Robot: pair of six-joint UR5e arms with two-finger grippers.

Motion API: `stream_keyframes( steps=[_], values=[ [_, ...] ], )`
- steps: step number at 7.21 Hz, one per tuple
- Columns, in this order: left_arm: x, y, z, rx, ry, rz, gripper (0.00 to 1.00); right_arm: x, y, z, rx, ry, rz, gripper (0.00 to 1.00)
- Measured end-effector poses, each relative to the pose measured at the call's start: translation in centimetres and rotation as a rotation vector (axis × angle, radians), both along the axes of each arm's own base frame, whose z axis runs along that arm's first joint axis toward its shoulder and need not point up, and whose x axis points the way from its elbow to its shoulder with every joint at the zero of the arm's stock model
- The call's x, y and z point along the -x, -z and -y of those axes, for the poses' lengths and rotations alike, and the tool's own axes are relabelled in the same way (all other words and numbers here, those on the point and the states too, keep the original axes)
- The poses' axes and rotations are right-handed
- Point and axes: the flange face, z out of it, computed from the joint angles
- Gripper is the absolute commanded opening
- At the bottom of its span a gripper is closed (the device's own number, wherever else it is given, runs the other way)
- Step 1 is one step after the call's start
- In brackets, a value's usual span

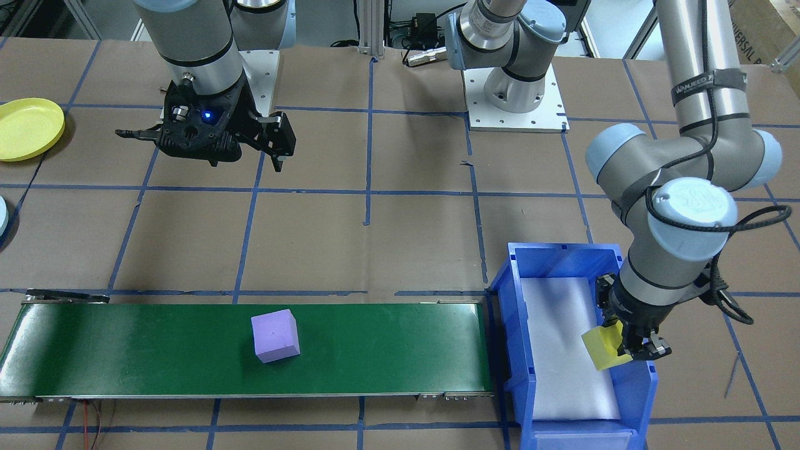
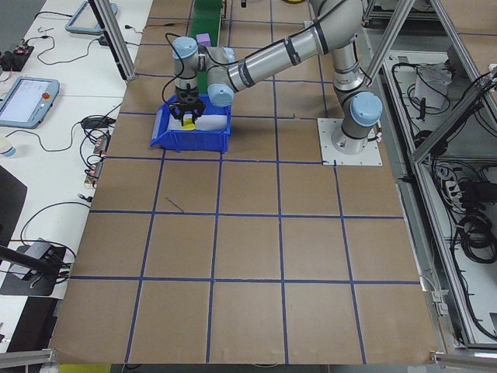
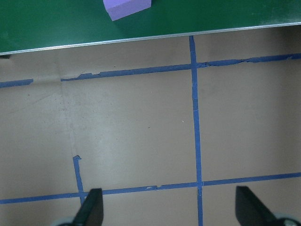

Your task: Move block left to right into plate

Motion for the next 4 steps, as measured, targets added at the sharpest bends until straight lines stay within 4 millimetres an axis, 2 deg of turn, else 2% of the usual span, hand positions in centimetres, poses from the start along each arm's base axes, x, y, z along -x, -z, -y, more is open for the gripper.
stream_keyframes(
  steps=[2,3,4],
  values=[
    [4.5,-5.5,0.1,0.091,0.18,-0.029,0.03,0.1,0.0,0.0,0.0,0.002,0.0,1.0],
    [7.6,-7.0,0.3,0.125,0.25,-0.064,0.03,0.2,0.0,0.1,-0.001,0.004,0.0,1.0],
    [10.9,-7.2,0.2,0.134,0.311,-0.113,0.03,0.3,0.0,0.2,0.002,0.005,0.0,1.0]
  ],
)
